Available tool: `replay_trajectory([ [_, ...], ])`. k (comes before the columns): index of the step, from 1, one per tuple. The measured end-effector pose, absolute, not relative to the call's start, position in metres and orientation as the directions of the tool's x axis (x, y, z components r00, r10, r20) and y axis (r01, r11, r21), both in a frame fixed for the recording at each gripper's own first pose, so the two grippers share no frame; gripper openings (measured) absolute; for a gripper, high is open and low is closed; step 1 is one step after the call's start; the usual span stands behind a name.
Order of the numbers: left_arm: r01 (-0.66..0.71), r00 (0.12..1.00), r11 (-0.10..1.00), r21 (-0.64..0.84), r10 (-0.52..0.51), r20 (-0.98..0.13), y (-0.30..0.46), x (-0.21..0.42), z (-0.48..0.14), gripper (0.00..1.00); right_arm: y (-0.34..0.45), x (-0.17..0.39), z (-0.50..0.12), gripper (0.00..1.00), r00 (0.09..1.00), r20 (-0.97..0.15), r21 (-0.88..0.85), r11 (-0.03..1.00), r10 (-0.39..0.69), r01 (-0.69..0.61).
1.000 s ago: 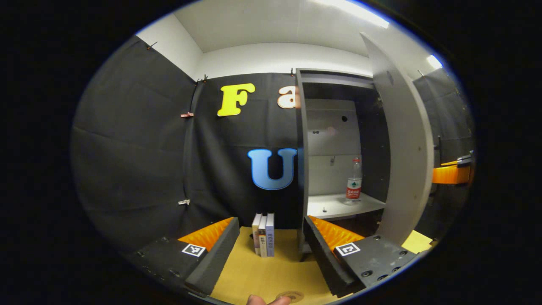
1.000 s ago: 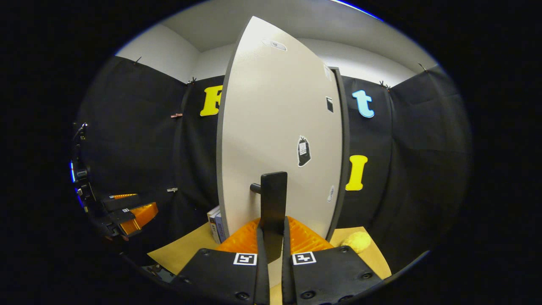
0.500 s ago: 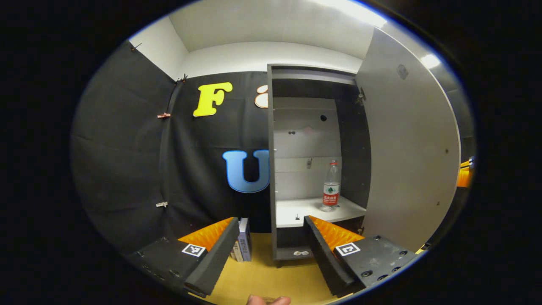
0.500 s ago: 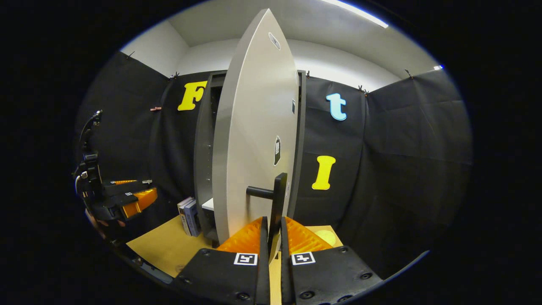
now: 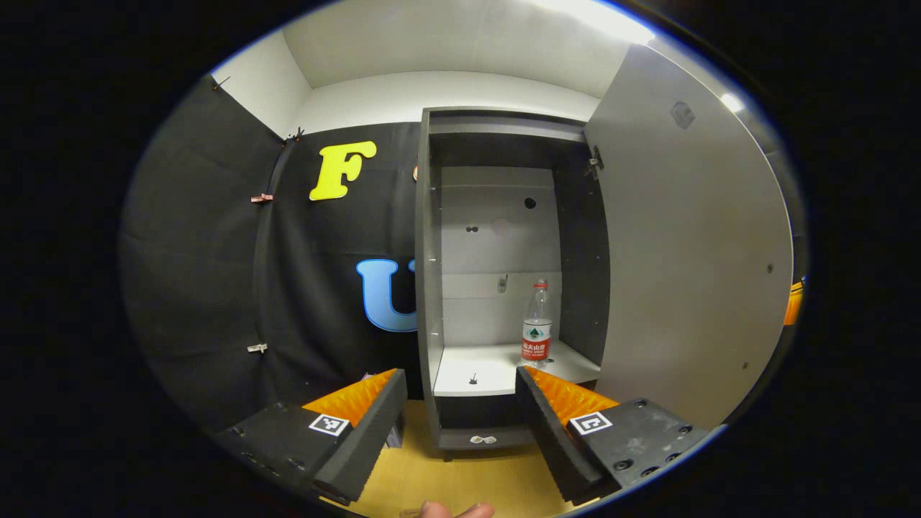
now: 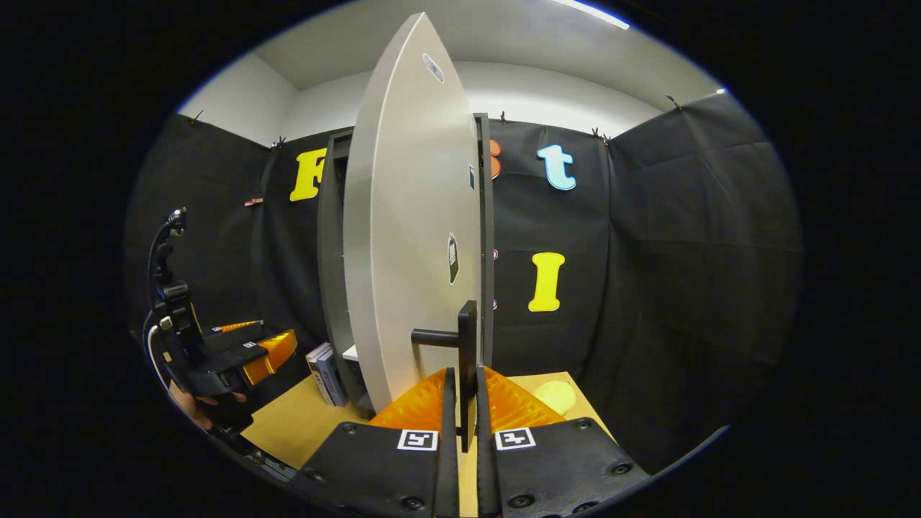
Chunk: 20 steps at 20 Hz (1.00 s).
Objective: Open the cabinet door with the right hand, grasp the bottle in the cabinet with the left hand and place it on the coaster, then close the cabinet door with the right hand.
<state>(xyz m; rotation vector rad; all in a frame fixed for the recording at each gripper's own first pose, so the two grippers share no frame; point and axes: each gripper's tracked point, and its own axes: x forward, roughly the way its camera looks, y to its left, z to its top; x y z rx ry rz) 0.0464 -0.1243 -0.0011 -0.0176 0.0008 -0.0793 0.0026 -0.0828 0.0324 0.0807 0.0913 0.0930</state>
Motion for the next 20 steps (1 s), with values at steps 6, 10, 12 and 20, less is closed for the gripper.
replay_trajectory([
  [6,0.090,0.996,0.996,-0.002,-0.090,0.007,-0.150,0.052,0.004,0.96,-0.114,-0.006,0.035,0.09,0.995,-0.084,0.092,0.995,0.044,-0.037],
  [10,0.105,0.994,0.994,0.008,-0.105,0.008,-0.167,0.066,0.007,0.95,-0.122,-0.011,0.035,0.08,0.996,-0.078,0.121,0.992,0.032,-0.022],
  [12,0.119,0.993,0.993,0.019,-0.120,0.007,-0.179,0.079,0.009,0.94,-0.121,-0.012,0.035,0.08,0.996,-0.082,0.118,0.992,0.046,-0.036],
  [20,0.180,0.984,0.984,0.018,-0.180,-0.006,-0.243,0.173,-0.005,0.95,-0.144,-0.048,0.054,0.09,0.995,-0.030,0.124,0.988,0.095,-0.091],
])
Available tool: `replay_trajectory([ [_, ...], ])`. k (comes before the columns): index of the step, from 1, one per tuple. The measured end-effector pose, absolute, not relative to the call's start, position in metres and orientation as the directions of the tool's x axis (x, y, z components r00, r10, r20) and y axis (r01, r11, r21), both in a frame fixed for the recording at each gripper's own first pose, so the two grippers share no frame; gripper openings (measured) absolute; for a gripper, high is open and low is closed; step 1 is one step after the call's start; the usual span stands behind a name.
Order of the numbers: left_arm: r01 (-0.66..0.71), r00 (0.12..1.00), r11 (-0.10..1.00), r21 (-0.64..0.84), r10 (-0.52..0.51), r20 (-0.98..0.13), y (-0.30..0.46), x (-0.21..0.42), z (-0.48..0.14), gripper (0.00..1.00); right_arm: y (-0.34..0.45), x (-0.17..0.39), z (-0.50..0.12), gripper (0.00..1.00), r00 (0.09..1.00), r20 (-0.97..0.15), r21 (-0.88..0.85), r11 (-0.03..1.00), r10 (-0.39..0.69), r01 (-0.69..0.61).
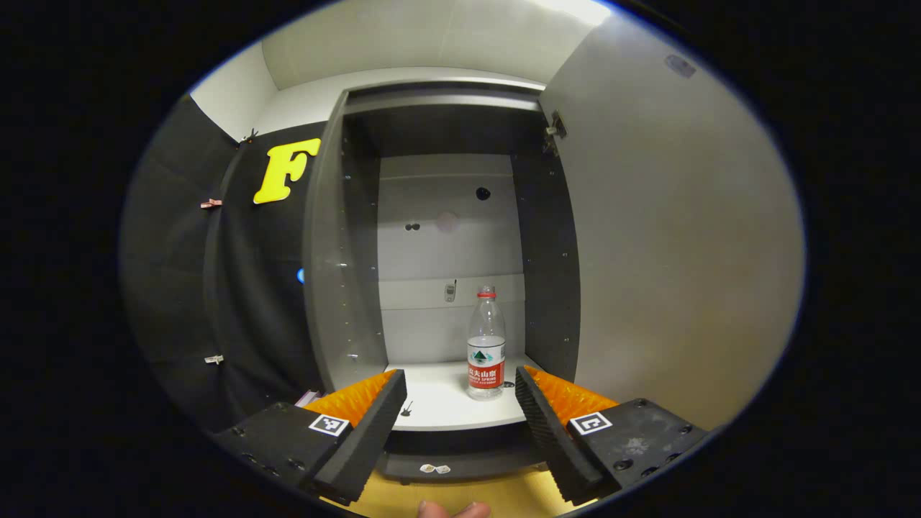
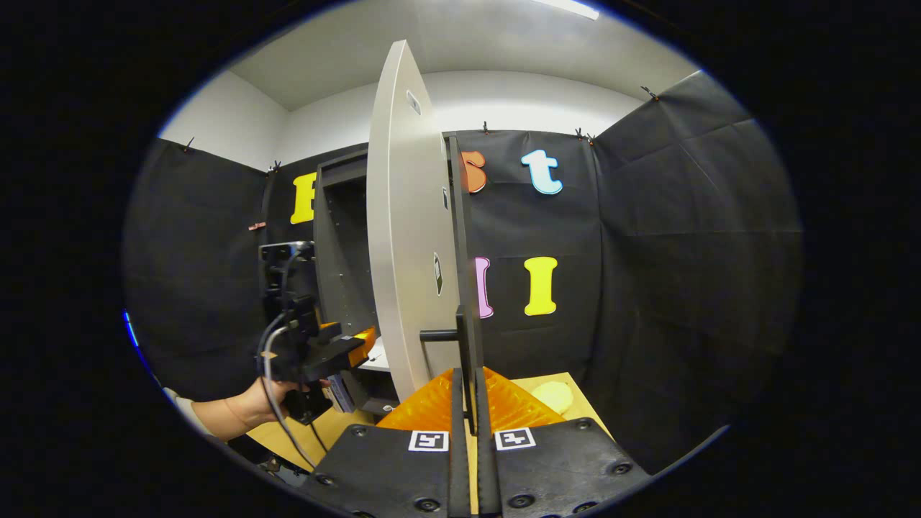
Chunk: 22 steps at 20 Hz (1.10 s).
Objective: Open the cabinet door with the right hand, grasp the bottle in the cabinet with the left hand and place it on the coaster, then close the cabinet door with the right hand.
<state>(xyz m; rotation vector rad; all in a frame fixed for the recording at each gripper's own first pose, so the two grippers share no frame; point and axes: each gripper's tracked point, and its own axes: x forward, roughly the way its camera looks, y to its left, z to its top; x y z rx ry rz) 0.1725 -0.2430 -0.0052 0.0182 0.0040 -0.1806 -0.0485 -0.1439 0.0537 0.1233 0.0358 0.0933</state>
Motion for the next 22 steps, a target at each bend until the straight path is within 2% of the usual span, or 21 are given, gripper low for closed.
replay_trajectory([
  [1,0.187,0.982,0.982,0.023,-0.187,-0.006,-0.251,0.185,-0.008,0.95,-0.151,-0.054,0.057,0.19,0.995,-0.019,0.128,0.987,0.097,-0.094],
  [3,0.206,0.979,0.978,0.026,-0.206,-0.007,-0.267,0.211,-0.017,0.95,-0.170,-0.058,0.055,0.24,0.998,-0.012,0.149,0.987,0.057,-0.055],
  [5,0.226,0.974,0.974,0.019,-0.226,-0.022,-0.284,0.234,-0.028,0.96,-0.195,-0.056,0.048,0.55,1.000,-0.016,0.140,0.990,-0.005,0.007],
  [6,0.220,0.975,0.975,0.016,-0.220,-0.026,-0.288,0.245,-0.031,0.96,-0.207,-0.055,0.048,0.65,0.999,-0.007,0.125,0.991,-0.044,0.044],
  [8,0.207,0.978,0.978,0.010,-0.207,-0.018,-0.295,0.267,-0.037,0.96,-0.232,-0.049,0.055,1.00,0.993,0.042,0.111,0.988,-0.113,0.108],
  [11,0.170,0.986,0.985,0.024,-0.169,-0.010,-0.298,0.301,-0.044,0.96,-0.254,-0.047,0.053,0.97,0.982,0.097,0.061,0.985,-0.165,0.160],
  [22,0.107,0.994,0.994,0.009,-0.107,-0.036,-0.305,0.386,-0.064,0.94,-0.294,-0.038,0.016,0.98,0.977,0.009,0.034,0.977,-0.212,0.211],
])
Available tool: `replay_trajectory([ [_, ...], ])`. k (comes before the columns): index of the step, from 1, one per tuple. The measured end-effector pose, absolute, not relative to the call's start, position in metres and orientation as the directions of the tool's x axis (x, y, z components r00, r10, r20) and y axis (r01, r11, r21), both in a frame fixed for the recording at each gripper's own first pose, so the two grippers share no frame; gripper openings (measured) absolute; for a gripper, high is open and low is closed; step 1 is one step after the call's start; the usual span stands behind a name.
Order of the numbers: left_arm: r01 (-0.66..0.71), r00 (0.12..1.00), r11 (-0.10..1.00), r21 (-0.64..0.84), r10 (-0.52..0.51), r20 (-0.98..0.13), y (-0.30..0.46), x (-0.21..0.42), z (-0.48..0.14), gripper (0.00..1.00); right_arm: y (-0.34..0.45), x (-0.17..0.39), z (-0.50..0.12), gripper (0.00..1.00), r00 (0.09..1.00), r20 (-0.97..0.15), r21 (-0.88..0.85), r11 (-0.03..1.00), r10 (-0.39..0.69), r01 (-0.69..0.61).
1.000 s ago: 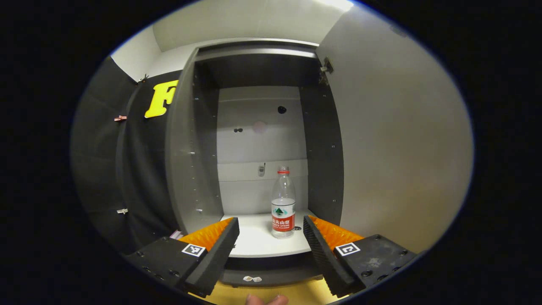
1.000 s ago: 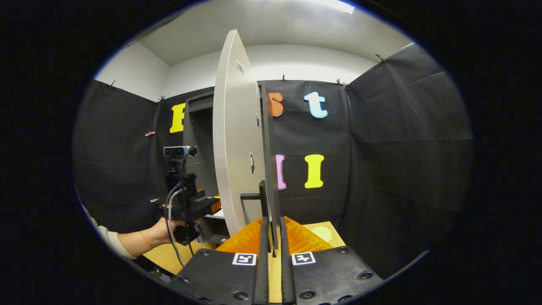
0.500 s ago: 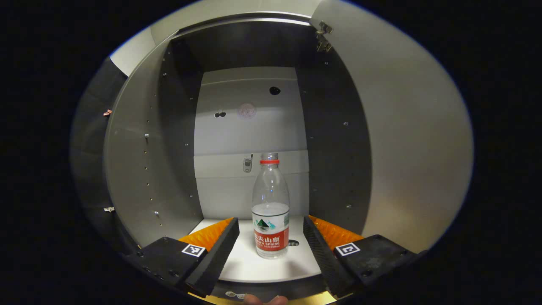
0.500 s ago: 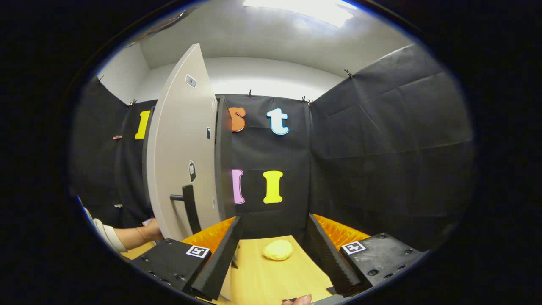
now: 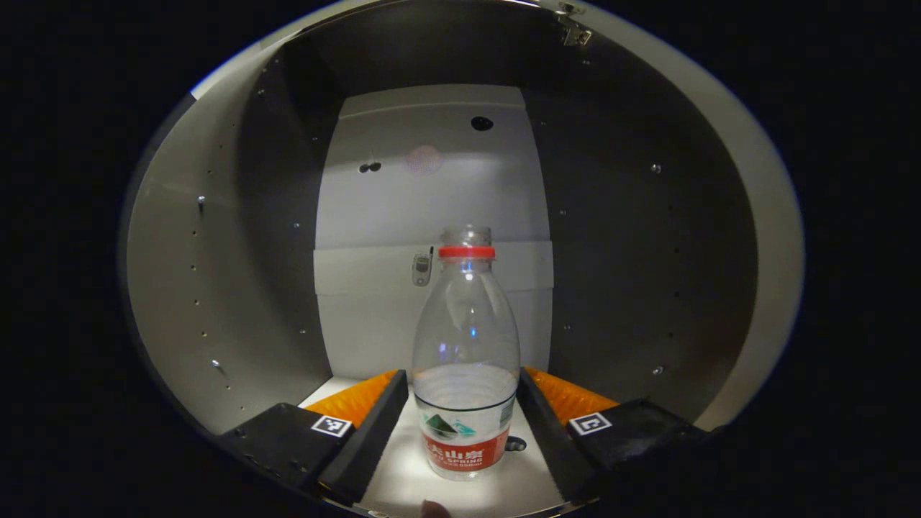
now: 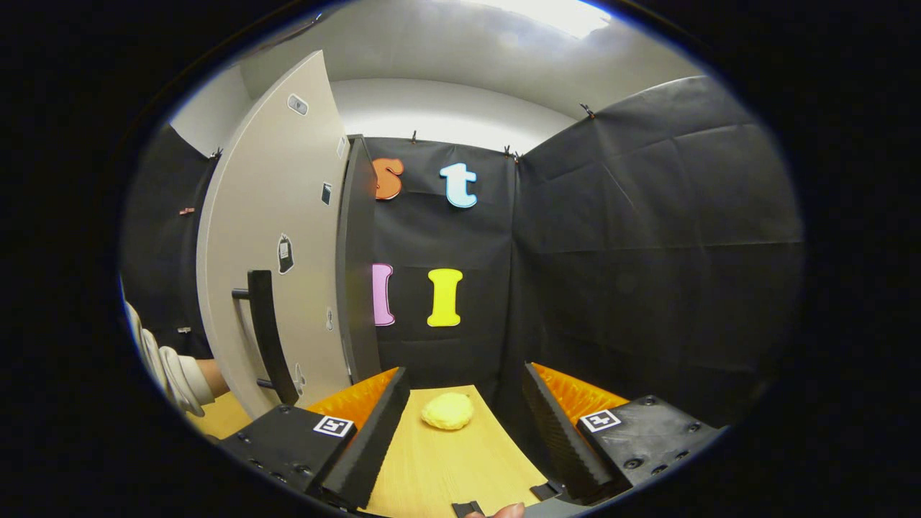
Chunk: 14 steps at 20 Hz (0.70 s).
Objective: Open the cabinet door with the right hand, grasp the bottle in the cabinet with the left hand and place it on the coaster, then close the cabinet door with the right hand.
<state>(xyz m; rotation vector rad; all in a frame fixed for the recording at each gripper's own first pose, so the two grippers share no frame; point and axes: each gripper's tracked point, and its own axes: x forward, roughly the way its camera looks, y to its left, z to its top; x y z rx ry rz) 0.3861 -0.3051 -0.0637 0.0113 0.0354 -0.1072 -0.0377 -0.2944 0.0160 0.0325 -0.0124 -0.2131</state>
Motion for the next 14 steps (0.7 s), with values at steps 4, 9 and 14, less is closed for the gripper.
replay_trajectory([
  [4,0.117,0.993,0.993,0.020,-0.117,-0.018,-0.300,0.375,-0.051,0.75,-0.292,-0.036,0.016,0.98,0.978,0.009,0.015,0.978,-0.207,0.207],
  [9,0.155,0.988,0.988,-0.003,-0.155,0.026,-0.268,0.318,-0.024,0.75,-0.281,-0.036,0.014,0.98,0.983,0.001,0.026,0.982,-0.185,0.185],
  [14,0.142,0.988,0.990,0.013,-0.142,0.067,-0.205,0.240,-0.010,0.74,-0.266,-0.028,0.022,0.98,0.980,0.029,0.034,0.980,-0.199,0.198],
])
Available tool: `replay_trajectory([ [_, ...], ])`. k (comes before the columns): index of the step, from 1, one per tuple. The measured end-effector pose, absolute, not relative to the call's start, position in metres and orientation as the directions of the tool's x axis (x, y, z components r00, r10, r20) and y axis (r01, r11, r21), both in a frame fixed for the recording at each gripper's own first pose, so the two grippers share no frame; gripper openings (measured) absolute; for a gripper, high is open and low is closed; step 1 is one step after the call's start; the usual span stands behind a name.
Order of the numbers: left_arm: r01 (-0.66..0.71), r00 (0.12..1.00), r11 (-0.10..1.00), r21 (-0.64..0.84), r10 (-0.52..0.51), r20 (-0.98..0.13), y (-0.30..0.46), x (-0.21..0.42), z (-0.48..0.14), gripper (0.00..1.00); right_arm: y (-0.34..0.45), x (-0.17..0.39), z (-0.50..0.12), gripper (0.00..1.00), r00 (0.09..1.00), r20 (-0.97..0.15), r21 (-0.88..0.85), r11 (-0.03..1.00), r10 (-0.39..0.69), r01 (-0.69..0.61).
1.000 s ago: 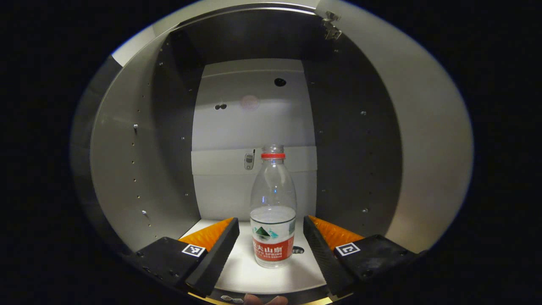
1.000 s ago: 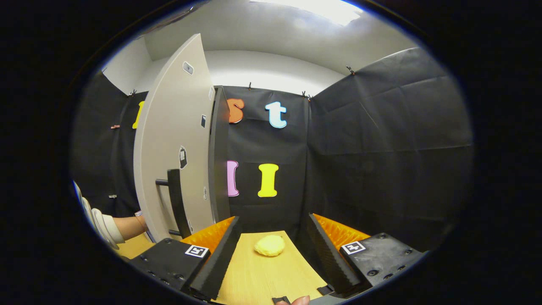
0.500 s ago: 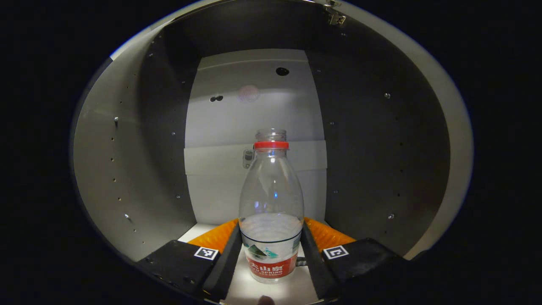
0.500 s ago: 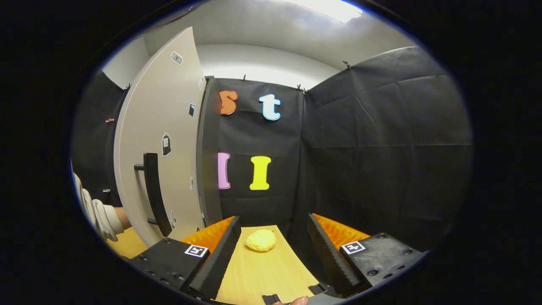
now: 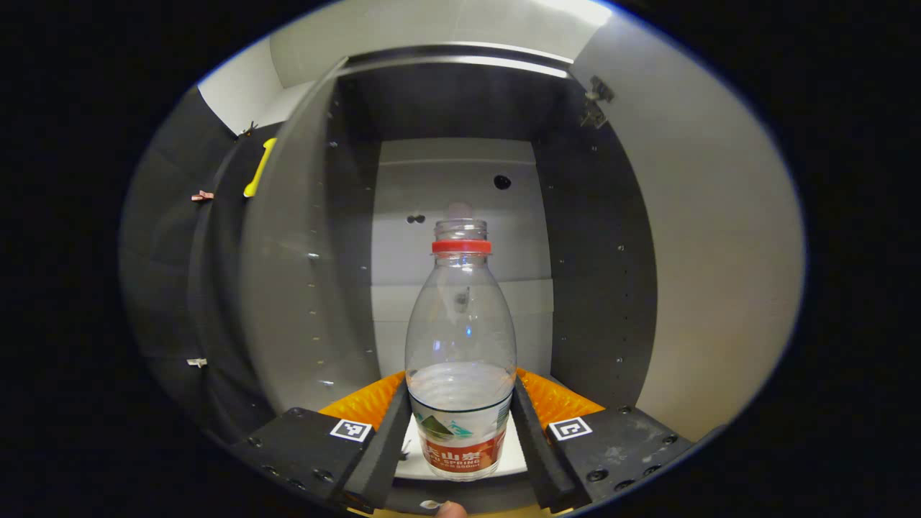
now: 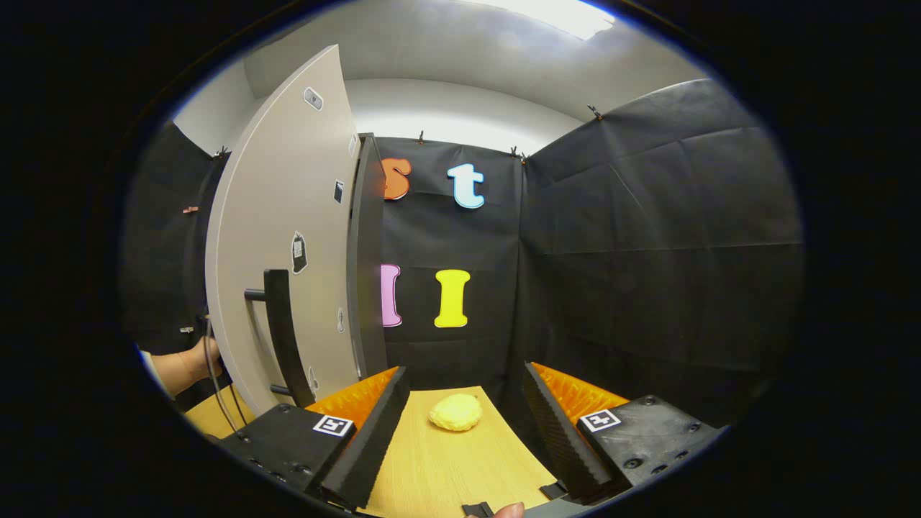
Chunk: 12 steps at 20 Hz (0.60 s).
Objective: Open the cabinet door with the right hand, grasp the bottle in the cabinet with the left hand and place it on the coaster, then close the cabinet door with the right hand.
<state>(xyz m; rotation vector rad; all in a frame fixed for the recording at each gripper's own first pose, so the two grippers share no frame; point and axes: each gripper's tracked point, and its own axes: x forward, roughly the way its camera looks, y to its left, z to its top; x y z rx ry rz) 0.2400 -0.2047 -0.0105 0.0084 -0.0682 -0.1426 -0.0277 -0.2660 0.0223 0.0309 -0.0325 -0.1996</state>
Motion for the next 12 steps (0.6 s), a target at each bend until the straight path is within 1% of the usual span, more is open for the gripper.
replay_trajectory([
  [4,0.115,0.990,0.992,0.052,-0.118,0.076,-0.151,0.174,-0.030,0.74,-0.258,-0.025,0.029,0.98,0.976,0.045,0.014,0.977,-0.212,0.211],
  [6,0.122,0.988,0.990,0.072,-0.128,0.083,-0.129,0.145,-0.044,0.74,-0.253,-0.024,0.034,0.98,0.974,0.055,0.019,0.976,-0.219,0.218],
  [8,0.137,0.988,0.990,0.035,-0.139,0.070,-0.109,0.117,-0.065,0.75,-0.251,-0.023,0.039,0.98,0.970,0.060,0.023,0.972,-0.234,0.233],
  [10,0.126,0.989,0.992,0.017,-0.127,0.078,-0.086,0.094,-0.082,0.75,-0.249,-0.024,0.044,0.98,0.965,0.069,0.023,0.967,-0.255,0.254],
  [12,0.138,0.988,0.990,-0.011,-0.137,0.078,-0.073,0.074,-0.106,0.74,-0.245,-0.026,0.048,0.98,0.958,0.084,0.012,0.961,-0.276,0.276],
])
